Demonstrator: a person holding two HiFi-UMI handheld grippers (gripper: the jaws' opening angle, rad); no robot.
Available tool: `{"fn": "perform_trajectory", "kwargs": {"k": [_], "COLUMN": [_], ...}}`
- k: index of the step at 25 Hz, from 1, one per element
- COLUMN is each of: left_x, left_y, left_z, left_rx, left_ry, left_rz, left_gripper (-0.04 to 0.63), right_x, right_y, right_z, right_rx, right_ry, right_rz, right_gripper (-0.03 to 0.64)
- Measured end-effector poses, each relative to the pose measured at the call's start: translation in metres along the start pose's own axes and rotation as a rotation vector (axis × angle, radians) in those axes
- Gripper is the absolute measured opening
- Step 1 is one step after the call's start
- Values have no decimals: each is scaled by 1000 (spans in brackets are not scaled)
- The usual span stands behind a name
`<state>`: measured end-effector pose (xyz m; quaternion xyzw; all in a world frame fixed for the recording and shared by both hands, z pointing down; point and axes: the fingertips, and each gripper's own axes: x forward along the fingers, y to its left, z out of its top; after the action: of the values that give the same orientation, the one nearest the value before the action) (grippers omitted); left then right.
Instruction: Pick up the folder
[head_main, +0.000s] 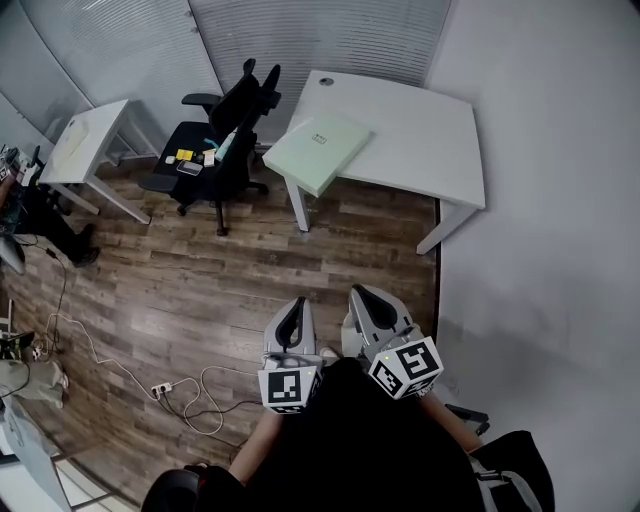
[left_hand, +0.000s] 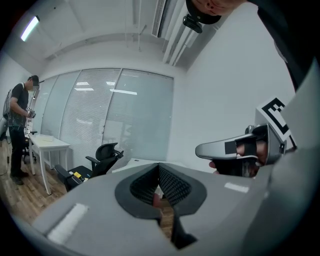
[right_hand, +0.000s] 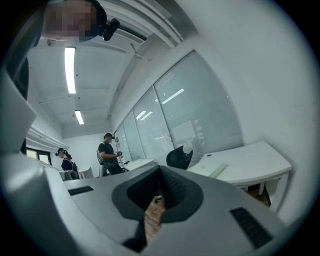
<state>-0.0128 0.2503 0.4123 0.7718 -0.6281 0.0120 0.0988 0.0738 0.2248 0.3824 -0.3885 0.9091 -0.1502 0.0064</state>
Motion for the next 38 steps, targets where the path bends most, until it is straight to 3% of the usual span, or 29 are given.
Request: {"fn": "perform_trajectory", "kwargs": {"k": [18, 24, 38], "left_x": [77, 97, 183], "left_y": [12, 14, 10], "left_z": [8, -3, 7], "left_rx": [0, -55, -62], "left_ry": [30, 61, 78], "left_rz": [12, 19, 30], "left_gripper": [5, 5, 5], "right_x": [69, 80, 132], "right_y": [-56, -70, -143], "right_z": [22, 18, 43], "right_rx": [0, 14, 50], "right_ry": [43, 56, 61], "right_rz": [21, 31, 54], "right_gripper": [2, 2, 2]}}
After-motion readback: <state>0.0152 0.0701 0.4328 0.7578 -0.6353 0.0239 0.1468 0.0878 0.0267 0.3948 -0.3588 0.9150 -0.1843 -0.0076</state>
